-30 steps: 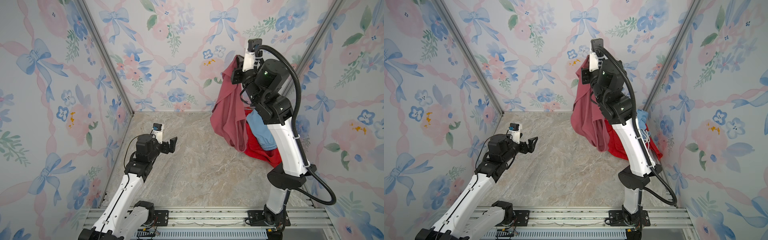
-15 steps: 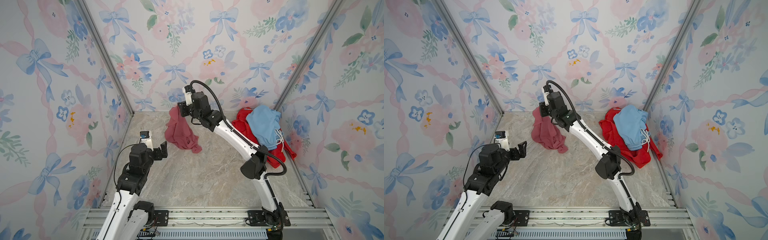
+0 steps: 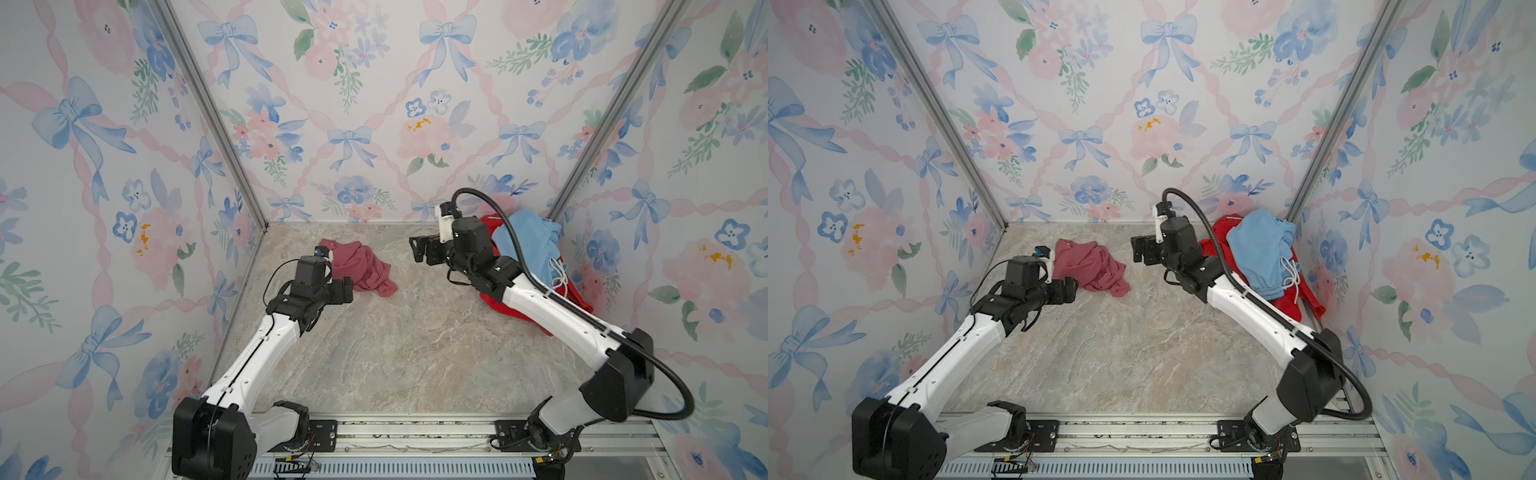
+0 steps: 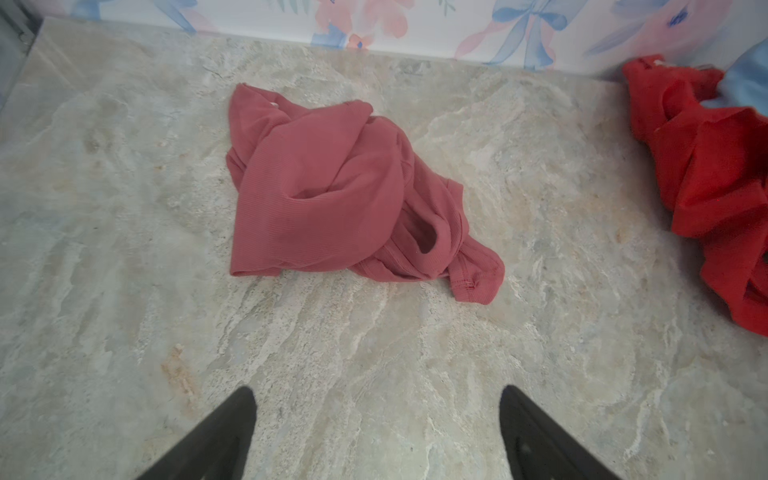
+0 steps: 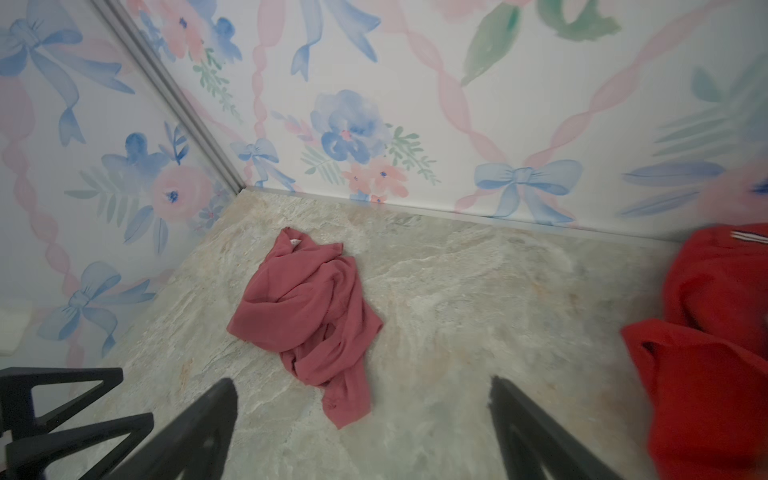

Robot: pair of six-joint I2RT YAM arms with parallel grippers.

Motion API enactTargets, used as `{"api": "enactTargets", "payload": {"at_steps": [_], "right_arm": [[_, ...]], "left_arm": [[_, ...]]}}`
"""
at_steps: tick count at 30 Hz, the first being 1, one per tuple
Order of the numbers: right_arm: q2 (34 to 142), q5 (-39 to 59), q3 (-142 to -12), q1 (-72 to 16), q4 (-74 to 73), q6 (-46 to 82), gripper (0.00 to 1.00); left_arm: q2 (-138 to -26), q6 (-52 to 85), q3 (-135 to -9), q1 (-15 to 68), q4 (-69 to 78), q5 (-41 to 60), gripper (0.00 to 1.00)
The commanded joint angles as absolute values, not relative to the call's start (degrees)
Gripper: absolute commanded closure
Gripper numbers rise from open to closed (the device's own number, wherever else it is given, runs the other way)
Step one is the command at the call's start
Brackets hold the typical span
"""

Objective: Pick out a specific cloth from the pile
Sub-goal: 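Grasp the pink cloth with the left gripper while the right gripper withdraws, then lift the pink cloth with the left gripper toward the far wall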

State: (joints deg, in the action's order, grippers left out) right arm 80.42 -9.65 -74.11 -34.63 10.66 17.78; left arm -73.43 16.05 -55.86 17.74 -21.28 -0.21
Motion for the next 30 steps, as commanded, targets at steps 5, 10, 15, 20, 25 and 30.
{"api": "enactTargets", "payload": {"at_steps": [5,10,15,20,25,30], "right_arm": [[55.5,-7.5,-48.49,-30.11,22.77,18.72,0.03],[44.66,-0.8,-39.79,-27.76,25.57,20.09,0.03],[39.62,-0.41,-36.45,-27.57,25.55,21.53,0.03],[40.48,0.8,-36.27,-27.17,24.22,19.34,0.03],[43.35,2.09,-38.39,-26.75,25.42,18.52,0.03],[41.98,2.7,-37.55,-26.76,23.53,21.47,0.03]], "left_arm": [[-102.03,13.27,-77.45,29.82,-29.56,-10.31,0.14],[-113.92,12.9,-88.6,31.71,-33.95,-16.89,0.02],[-118.34,12.31,-89.77,31.99,-36.22,-22.3,0.02],[-121.51,11.05,-90.64,31.63,-36.36,-23.36,0.09],[-122.83,11.64,-92.81,29.54,-36.39,-16.27,0.57],[-119.02,13.28,-94.45,25.98,-36.41,-12.78,1.0]]}}
